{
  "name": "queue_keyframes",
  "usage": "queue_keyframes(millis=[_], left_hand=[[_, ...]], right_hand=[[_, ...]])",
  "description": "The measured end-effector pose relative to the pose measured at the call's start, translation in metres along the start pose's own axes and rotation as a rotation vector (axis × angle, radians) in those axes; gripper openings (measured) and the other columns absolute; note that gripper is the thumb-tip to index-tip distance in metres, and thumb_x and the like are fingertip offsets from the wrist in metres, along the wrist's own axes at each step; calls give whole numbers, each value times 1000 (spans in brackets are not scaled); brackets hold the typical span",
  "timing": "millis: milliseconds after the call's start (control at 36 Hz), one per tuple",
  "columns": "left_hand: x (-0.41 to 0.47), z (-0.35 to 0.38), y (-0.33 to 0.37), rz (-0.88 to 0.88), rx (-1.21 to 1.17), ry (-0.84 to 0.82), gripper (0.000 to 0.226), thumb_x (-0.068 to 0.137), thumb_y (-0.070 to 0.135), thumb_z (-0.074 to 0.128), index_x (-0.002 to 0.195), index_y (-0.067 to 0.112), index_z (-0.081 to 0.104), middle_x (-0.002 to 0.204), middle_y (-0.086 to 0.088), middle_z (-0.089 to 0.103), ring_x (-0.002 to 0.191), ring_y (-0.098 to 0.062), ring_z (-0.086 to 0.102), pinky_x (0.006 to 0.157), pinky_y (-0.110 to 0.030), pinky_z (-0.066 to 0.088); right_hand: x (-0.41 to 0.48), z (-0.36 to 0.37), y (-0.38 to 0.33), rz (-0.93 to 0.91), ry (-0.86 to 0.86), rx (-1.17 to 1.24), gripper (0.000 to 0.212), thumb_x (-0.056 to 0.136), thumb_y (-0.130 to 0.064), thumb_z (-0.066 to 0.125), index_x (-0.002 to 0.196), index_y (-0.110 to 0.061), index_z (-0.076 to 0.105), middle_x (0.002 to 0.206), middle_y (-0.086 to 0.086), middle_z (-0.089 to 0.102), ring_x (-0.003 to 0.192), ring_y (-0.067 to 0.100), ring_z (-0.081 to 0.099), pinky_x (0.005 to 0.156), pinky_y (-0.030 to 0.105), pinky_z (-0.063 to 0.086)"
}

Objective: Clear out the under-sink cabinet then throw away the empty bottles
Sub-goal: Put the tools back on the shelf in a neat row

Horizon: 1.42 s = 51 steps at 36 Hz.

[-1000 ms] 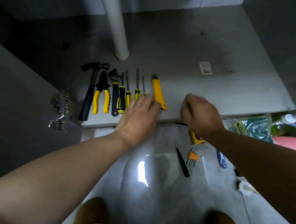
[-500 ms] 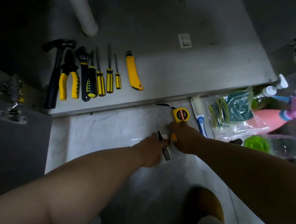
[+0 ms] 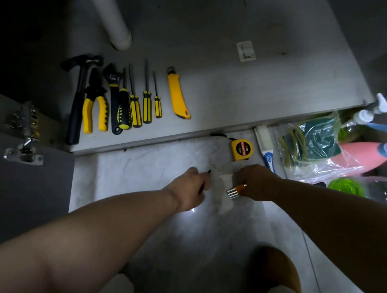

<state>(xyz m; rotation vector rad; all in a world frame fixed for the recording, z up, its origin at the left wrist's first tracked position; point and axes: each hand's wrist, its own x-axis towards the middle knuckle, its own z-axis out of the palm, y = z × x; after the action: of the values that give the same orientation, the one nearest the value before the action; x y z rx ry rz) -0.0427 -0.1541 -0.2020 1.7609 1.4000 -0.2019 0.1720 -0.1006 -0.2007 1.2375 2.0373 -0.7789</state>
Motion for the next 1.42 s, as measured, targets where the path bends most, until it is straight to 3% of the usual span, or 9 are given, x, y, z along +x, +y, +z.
queue_keyframes(millis=[139, 306, 472, 611, 750, 1028, 1167, 1250, 1417], left_hand=[[-11, -29, 4, 48, -39, 33, 26, 92, 17, 64, 117, 23, 61, 110, -5, 49, 100, -20, 56, 91, -28, 51], [-33, -62, 17, 102, -94, 140, 28, 86, 17, 68, 111, 31, 65, 100, 3, 46, 89, -6, 51, 71, -3, 39], [-39, -103, 26, 210, -236, 447, 30, 82, 12, 71, 104, 32, 67, 99, -2, 53, 83, -12, 59, 77, -23, 51], [-23, -139, 16, 137, -428, 753, 33, 82, 4, 70, 99, 32, 68, 96, -12, 57, 76, -19, 59, 76, -35, 57], [-8, -151, -14, -70, -602, 948, 29, 86, 4, 69, 98, 31, 70, 81, 2, 64, 71, -9, 58, 73, -32, 56], [2, -166, -46, -133, -863, 1048, 25, 92, 7, 70, 111, 23, 70, 89, 8, 58, 77, 4, 58, 62, 0, 44], [5, -166, -49, -118, -923, 1058, 25, 91, 5, 71, 113, 16, 71, 86, 9, 57, 70, 16, 57, 62, 0, 44], [3, -167, -49, -108, -957, 1050, 22, 90, 7, 73, 109, 20, 70, 88, 8, 58, 67, 18, 57, 60, 0, 44], [-2, -174, -48, -120, -1040, 1032, 20, 91, 11, 73, 103, 27, 68, 95, 1, 59, 89, -14, 69, 87, -27, 59]], right_hand=[[-5, -27, -2, 11, -187, 147, 30, 95, -29, 63, 119, -12, 70, 99, 2, 71, 89, 16, 67, 82, 24, 53], [-14, -61, 4, 36, -263, 856, 5, 90, -17, 73, 92, -13, 71, 73, 3, 64, 65, 13, 59, 62, 24, 53], [-21, -106, -1, -134, -261, 1396, 5, 92, -13, 67, 92, -17, 69, 73, 0, 62, 54, 5, 55, 51, 16, 49], [-8, -145, -21, -170, 113, 1674, 8, 97, -10, 61, 95, -12, 69, 74, 4, 65, 56, 6, 57, 55, 17, 53], [31, -185, -43, 54, 548, 1504, 12, 93, 2, 58, 84, -6, 62, 68, 14, 60, 50, 17, 57, 51, 27, 50], [92, -238, -73, 117, 635, 1180, 26, 91, 2, 56, 68, -10, 58, 74, 23, 66, 60, 27, 63, 61, 38, 56], [117, -250, -85, 127, 645, 1235, 15, 93, 1, 58, 88, -9, 68, 81, 14, 64, 69, 23, 62, 55, 26, 54], [125, -254, -92, 71, 606, 1183, 25, 89, -4, 62, 113, -4, 71, 104, 13, 69, 94, 25, 66, 86, 37, 58], [130, -257, -117, -9, 596, 1131, 31, 95, -9, 55, 123, -3, 67, 125, 19, 67, 108, 31, 65, 99, 43, 53]])
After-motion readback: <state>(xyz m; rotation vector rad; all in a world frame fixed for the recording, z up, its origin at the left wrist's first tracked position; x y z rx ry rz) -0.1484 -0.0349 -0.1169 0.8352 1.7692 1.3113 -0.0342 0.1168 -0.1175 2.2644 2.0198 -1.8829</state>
